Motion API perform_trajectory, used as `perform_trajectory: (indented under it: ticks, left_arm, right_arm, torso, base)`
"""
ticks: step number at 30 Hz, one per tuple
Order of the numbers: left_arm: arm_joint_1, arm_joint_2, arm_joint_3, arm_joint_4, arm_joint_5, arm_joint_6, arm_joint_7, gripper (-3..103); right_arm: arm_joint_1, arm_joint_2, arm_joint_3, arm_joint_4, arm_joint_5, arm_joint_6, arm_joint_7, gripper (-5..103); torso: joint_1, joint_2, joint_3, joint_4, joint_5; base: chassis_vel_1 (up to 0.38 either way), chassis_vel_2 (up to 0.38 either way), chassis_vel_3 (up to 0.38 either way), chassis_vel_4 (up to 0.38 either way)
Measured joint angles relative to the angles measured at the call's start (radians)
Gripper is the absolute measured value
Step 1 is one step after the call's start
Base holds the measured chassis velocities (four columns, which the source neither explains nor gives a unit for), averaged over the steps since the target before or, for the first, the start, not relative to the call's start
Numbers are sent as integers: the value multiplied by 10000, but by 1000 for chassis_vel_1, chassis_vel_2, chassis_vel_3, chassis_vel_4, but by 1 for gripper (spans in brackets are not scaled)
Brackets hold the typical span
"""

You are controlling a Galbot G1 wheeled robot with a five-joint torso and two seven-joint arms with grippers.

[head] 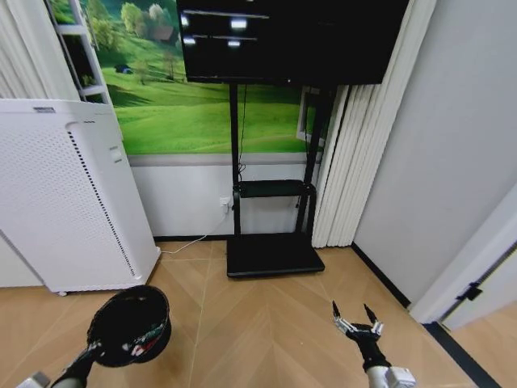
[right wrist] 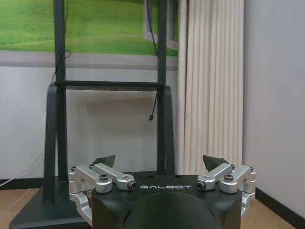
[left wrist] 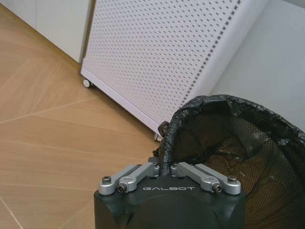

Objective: Pick up the trash bin and place the garbage on the floor into it.

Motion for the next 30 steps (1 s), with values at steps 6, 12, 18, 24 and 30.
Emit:
perform_trajectory:
  ticks: [6,12,18,24,30]
  left_arm:
    - [43,-126,-170,-238,35,-43,50,4]
    - [-21,-206,5,-369,311,-41,46,4]
    - [67,-241,135,-471,563,6,-9,4]
    - [419,-381,220,-626,701,177,-157,4]
    - [1054,-445,-223,-568,731,400,-177,4]
  right_arm:
    - [-32,-105,-21,74,26,104,28,100]
    - [137,-210,-24,-72,168,263,117,100]
    - [177,-223,-40,-151,172,281,97,100]
    - [176,-197,-62,-225,158,350,23,100]
    - [103,-126,-150,-339,-77,413,-91,100]
  torso:
    - [1,-1,3,1,-10]
    - [0,-2,0,-1,-2]
    - [2,-4,2,-2,1]
    - [1,-3,2,1,4]
    - [1,-3,1,0,3]
  base:
    - [207,210,-229,-203]
    - [258,268,-268,-277]
    - [181,169,-167,-180]
    - [2,-22,21,7]
    - [-61,-59,29,36]
